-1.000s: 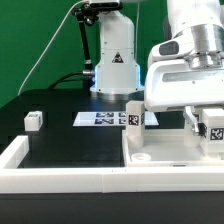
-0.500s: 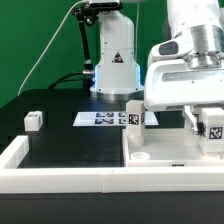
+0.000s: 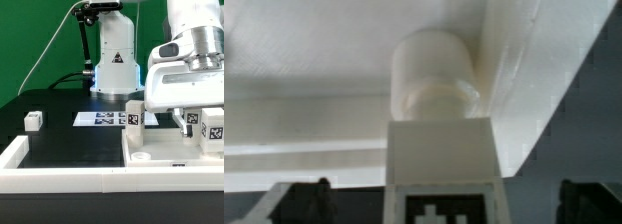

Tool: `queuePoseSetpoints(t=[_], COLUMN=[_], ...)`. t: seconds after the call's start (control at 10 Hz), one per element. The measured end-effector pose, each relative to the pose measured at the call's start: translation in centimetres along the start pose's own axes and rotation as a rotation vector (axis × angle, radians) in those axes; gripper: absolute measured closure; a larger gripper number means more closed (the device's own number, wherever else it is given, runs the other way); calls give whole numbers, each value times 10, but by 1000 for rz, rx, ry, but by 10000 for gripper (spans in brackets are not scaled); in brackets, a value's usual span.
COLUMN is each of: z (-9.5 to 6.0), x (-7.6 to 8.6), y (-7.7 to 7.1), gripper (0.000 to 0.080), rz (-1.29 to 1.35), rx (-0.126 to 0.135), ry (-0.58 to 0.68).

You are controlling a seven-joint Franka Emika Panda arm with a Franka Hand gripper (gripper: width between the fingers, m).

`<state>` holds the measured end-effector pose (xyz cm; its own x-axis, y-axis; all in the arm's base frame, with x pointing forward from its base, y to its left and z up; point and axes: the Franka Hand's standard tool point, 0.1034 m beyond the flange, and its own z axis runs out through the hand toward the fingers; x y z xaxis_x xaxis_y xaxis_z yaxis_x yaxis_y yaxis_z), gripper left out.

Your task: Assemble square table

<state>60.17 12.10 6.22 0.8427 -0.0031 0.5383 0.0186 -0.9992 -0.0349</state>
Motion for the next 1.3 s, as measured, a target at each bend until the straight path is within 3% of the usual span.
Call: queuePoseSetpoints(t=[0.4,0.9,1.1,1.2,1.3], z=[-19,-15,-9,-8,-9], x=[18,14,12,5,6], y=[-2,-1,1,-2,0], gripper=[151,151,151,151,151], rz=[9,10,21,29,38], rx=[27,26,43,71,84], ry=[-21,-31,-106,-204,-252])
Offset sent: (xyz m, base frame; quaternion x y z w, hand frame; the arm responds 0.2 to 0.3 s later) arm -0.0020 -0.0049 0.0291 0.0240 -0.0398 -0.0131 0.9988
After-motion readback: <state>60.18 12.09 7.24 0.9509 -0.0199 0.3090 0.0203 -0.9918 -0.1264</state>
